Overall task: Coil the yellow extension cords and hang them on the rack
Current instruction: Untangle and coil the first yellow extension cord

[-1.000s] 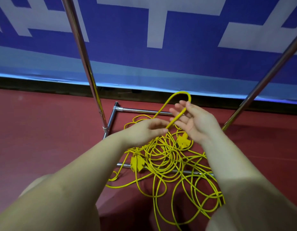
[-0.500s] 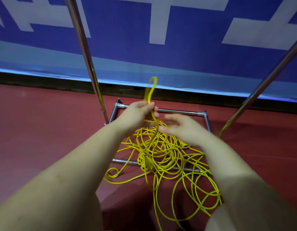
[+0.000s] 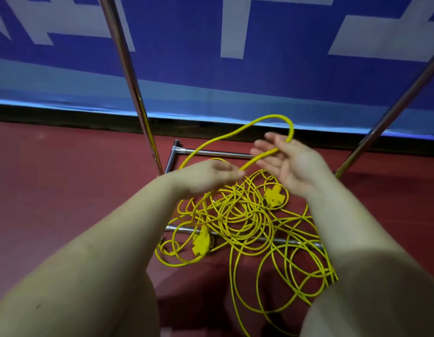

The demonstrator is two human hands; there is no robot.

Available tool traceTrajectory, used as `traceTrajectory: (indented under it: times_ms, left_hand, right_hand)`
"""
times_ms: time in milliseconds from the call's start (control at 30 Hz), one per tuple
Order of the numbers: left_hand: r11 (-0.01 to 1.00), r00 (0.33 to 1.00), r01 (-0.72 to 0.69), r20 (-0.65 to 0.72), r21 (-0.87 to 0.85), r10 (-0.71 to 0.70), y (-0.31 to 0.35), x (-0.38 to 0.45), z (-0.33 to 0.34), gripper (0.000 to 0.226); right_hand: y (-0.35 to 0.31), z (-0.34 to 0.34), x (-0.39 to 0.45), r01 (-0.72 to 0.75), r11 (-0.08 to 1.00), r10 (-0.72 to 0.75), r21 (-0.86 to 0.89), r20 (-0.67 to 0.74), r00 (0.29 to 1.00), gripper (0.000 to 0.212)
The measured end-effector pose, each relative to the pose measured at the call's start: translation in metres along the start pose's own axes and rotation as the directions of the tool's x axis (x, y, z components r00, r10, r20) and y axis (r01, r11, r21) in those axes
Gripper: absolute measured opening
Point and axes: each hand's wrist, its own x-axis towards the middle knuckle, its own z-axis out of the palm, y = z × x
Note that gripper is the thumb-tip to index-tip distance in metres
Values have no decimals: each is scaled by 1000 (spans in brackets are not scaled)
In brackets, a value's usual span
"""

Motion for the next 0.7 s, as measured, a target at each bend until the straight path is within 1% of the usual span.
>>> traceTrajectory:
  times_ms: [33, 67, 100, 133, 200, 267, 333, 367, 433, 467, 500, 533, 567, 600, 633, 667, 700]
  left_hand:
    - [988, 999, 7, 43, 153, -14, -2, -1, 3, 31]
    - [973, 998, 9, 53, 230, -22, -2, -2, 4, 27]
    - [966, 998, 18, 46, 257, -31, -2, -2, 5, 25]
    - [966, 999, 26, 25, 256, -34, -1, -1, 5, 23]
    - [970, 999, 42, -21, 240, -38, -2, -1, 2, 20]
    - [982, 999, 47, -17, 182, -45, -1, -2, -1, 16]
    - [996, 999, 41, -9, 79, -40, 1, -3, -1, 19]
    - [999, 999, 31, -23, 11, -30, 3, -4, -1, 19]
    - [981, 995, -1, -97, -193, -18, 10, -3, 2, 20]
    - [947, 989, -22, -144, -320, -26, 13, -2, 2, 20]
    - [896, 982, -49, -186, -442, -38, 17, 0, 3, 20]
    - [829, 974, -80, -220, -553, -53, 19, 1, 3, 20]
    - [753, 966, -113, -249, -648, -69, 21, 3, 2, 20]
    - [676, 958, -143, -272, -723, -88, 23, 4, 2, 20]
    - [613, 951, -168, -291, -772, -106, 23, 5, 1, 20]
    - [568, 945, -187, -305, -801, -120, 24, 6, -1, 20]
    - [537, 939, -199, -316, -820, -134, 24, 7, -2, 19]
  right_hand:
    - [-7, -2, -1, 13, 994, -10, 107, -26, 1000, 23]
    - [-13, -6, -1, 38, 980, -30, 193, -46, 998, 24]
    - [-19, -9, -1, 70, 963, -55, 262, -63, 996, 24]
    - [-23, -13, 0, 101, 947, -80, 304, -81, 993, 24]
    - [-26, -19, 1, 150, 934, -115, 325, -125, 986, 22]
    - [-25, -25, 4, 171, 924, -127, 342, -149, 981, 20]
    - [-23, -27, 7, 146, 928, -106, 342, -135, 985, 19]
    - [-22, -26, 7, 110, 946, -80, 304, -108, 991, 21]
    - [-16, -20, 6, 7, 993, -2, 119, -34, 999, 28]
    - [-10, -17, 4, -35, 999, 35, -19, 6, 999, 31]
    - [-3, -12, 2, -61, 980, 72, -187, 52, 996, 29]
    - [5, -9, -1, -60, 921, 106, -385, 99, 989, 26]
    - [12, -5, -4, -30, 811, 146, -584, 153, 977, 23]
    - [20, -3, -6, 20, 676, 198, -737, 207, 958, 22]
    - [28, -2, -7, 71, 553, 244, -830, 243, 939, 23]
    - [35, -3, -6, 118, 456, 257, -882, 258, 932, 25]
    - [39, -2, -5, 158, 400, 237, -903, 269, 934, 24]
